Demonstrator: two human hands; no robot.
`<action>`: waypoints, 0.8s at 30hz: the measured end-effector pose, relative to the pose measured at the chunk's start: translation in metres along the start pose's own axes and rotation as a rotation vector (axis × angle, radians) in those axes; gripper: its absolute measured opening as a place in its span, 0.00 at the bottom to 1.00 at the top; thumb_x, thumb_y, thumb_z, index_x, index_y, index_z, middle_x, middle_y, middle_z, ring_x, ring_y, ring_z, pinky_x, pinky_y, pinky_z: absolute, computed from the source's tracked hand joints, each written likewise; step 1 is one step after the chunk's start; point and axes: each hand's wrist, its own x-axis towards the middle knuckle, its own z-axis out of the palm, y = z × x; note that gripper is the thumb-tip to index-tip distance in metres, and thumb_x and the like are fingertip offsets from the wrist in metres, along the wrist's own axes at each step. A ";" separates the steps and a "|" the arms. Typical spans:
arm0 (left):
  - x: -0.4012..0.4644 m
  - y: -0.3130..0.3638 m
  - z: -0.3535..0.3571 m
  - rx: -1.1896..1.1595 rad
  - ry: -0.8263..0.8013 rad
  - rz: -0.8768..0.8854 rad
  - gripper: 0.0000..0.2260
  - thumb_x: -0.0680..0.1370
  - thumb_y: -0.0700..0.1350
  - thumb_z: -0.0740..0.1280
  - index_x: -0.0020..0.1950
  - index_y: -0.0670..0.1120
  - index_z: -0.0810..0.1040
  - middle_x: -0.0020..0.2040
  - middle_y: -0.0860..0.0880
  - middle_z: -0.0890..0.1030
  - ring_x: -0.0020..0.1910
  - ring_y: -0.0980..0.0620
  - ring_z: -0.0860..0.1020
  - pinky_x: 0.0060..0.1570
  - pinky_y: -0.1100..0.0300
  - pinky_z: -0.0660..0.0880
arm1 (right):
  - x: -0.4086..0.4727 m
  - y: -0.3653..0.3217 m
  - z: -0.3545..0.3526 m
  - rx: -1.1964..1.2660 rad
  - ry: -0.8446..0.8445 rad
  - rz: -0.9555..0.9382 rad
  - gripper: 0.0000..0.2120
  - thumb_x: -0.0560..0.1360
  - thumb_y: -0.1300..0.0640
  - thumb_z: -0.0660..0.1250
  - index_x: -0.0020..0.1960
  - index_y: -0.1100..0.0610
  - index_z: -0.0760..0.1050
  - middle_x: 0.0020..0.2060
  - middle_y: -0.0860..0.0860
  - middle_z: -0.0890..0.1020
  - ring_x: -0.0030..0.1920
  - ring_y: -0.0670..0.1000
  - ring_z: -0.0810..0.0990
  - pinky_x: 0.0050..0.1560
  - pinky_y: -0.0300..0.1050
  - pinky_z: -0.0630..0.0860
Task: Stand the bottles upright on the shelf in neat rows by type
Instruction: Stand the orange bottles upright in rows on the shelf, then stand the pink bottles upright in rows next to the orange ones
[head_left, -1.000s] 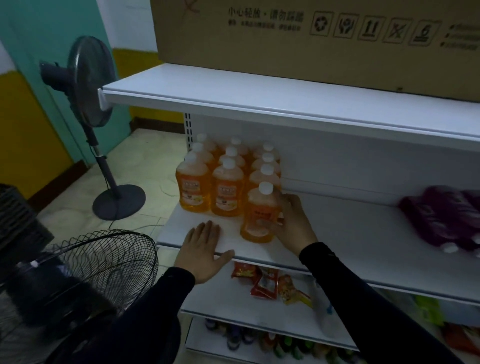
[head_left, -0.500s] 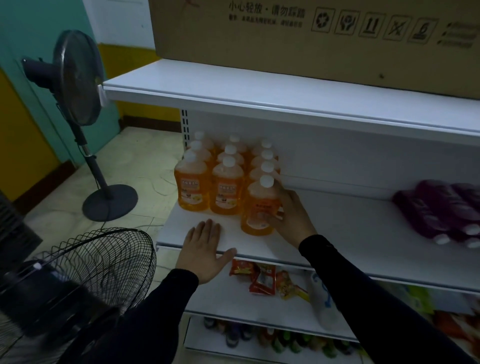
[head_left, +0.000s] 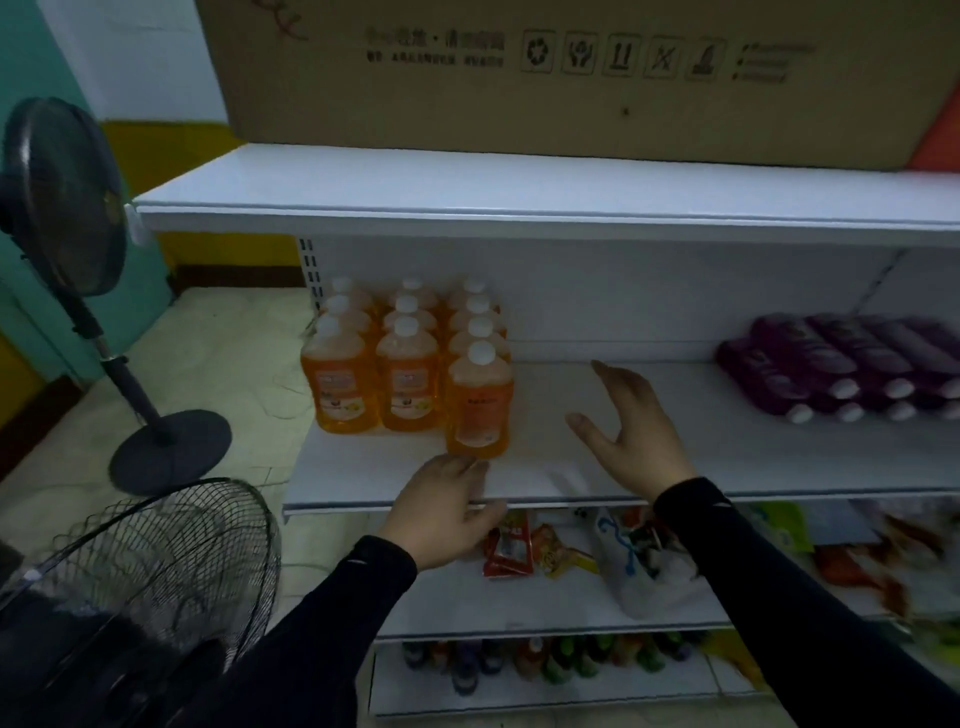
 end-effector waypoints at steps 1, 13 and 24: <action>0.006 0.011 -0.003 -0.006 0.007 0.039 0.30 0.79 0.64 0.56 0.75 0.47 0.66 0.74 0.47 0.67 0.72 0.47 0.64 0.69 0.57 0.60 | -0.006 0.006 -0.011 -0.025 0.032 0.017 0.36 0.74 0.35 0.60 0.76 0.50 0.59 0.72 0.56 0.65 0.71 0.52 0.64 0.65 0.40 0.60; 0.116 0.140 -0.008 0.023 0.114 0.300 0.28 0.79 0.62 0.59 0.74 0.48 0.67 0.74 0.48 0.67 0.73 0.48 0.63 0.72 0.59 0.55 | -0.048 0.163 -0.119 -0.155 0.163 0.375 0.32 0.76 0.39 0.63 0.74 0.55 0.63 0.73 0.57 0.62 0.70 0.58 0.66 0.64 0.51 0.68; 0.219 0.255 0.040 -0.026 0.069 0.111 0.30 0.79 0.63 0.56 0.77 0.50 0.61 0.77 0.52 0.61 0.75 0.54 0.56 0.69 0.66 0.47 | 0.049 0.328 -0.153 -0.297 0.026 0.278 0.41 0.72 0.37 0.68 0.76 0.58 0.60 0.72 0.65 0.64 0.73 0.63 0.61 0.72 0.57 0.57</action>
